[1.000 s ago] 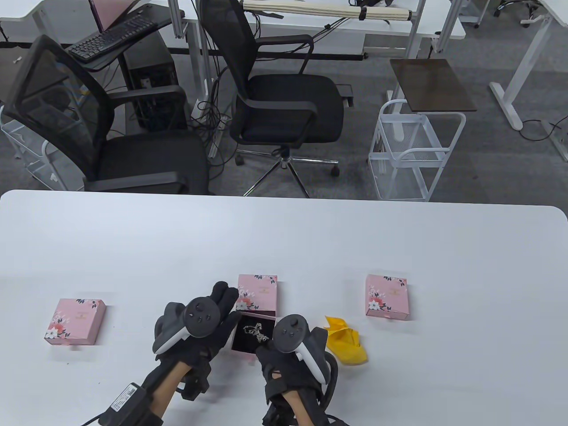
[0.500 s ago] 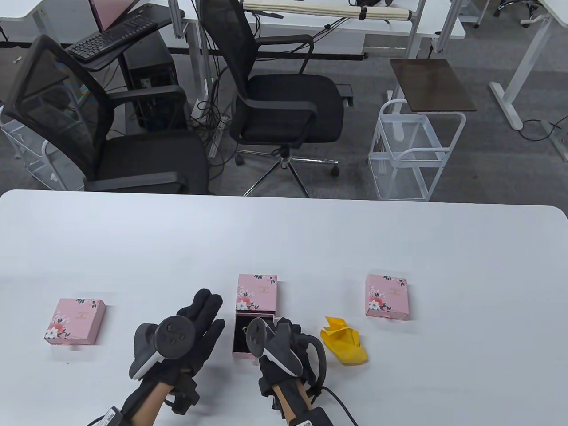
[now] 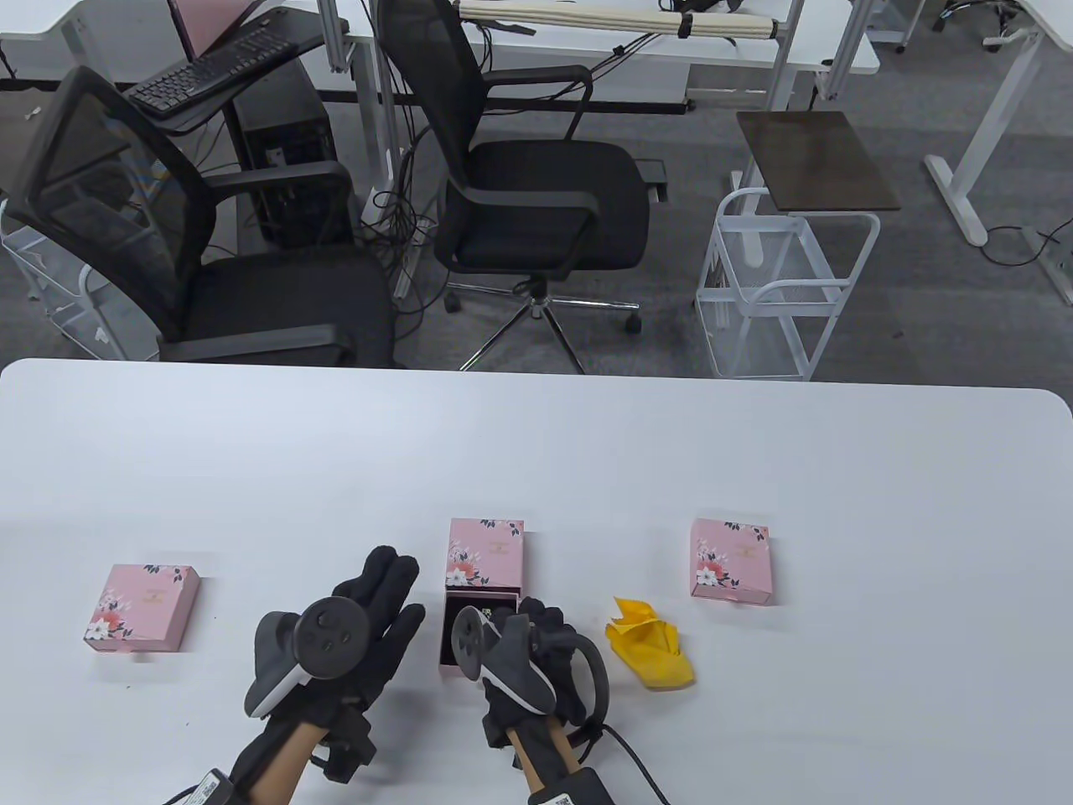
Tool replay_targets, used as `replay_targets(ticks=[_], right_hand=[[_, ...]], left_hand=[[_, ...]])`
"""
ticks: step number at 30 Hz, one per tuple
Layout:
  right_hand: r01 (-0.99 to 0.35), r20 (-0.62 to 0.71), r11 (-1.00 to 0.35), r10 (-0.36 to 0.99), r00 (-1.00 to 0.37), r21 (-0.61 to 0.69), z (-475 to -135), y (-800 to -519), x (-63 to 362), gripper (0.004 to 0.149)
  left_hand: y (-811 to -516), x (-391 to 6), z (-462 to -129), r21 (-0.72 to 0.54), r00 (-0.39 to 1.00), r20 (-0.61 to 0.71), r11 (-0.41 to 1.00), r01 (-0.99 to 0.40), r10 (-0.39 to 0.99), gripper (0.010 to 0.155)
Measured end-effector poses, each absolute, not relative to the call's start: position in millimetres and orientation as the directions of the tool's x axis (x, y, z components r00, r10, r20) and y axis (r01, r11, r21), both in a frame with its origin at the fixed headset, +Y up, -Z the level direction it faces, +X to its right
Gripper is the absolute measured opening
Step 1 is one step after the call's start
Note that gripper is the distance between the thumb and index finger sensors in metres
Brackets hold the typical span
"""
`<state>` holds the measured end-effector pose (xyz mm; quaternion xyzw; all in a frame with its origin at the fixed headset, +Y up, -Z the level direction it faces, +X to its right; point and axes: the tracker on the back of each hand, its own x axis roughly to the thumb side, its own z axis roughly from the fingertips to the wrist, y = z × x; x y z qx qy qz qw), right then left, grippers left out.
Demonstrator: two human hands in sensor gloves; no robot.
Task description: Dust necklace
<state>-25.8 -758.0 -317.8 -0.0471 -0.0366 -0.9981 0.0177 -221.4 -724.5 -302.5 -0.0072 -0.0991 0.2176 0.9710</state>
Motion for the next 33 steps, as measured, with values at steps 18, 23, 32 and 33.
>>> replay_targets(ticks=[18, 23, 32, 33], right_hand=[[-0.049, 0.171, -0.998, 0.054, -0.984, 0.036, -316.2, -756.2, -15.0, 0.041], [-0.137, 0.193, -0.988, 0.122, -0.973, -0.066, -311.6, -734.7, -10.3, 0.042], [-0.320, 0.251, -0.926, 0.268, -0.930, -0.199, -306.1, -674.8, -4.7, 0.042], [-0.331, 0.259, -0.920, 0.275, -0.926, -0.210, -305.8, -666.6, -4.8, 0.042]], left_hand=[[-724.4, -223.0, -302.4, -0.052, 0.882, 0.187, 0.901, -0.430, 0.432, 0.061], [-723.9, -224.3, -302.8, -0.052, 0.880, 0.184, 0.898, -0.436, 0.438, 0.062], [-723.9, -224.4, -304.5, -0.054, 0.872, 0.189, 0.891, -0.450, 0.452, 0.062], [-724.4, -224.1, -304.7, -0.057, 0.873, 0.189, 0.892, -0.448, 0.450, 0.063]])
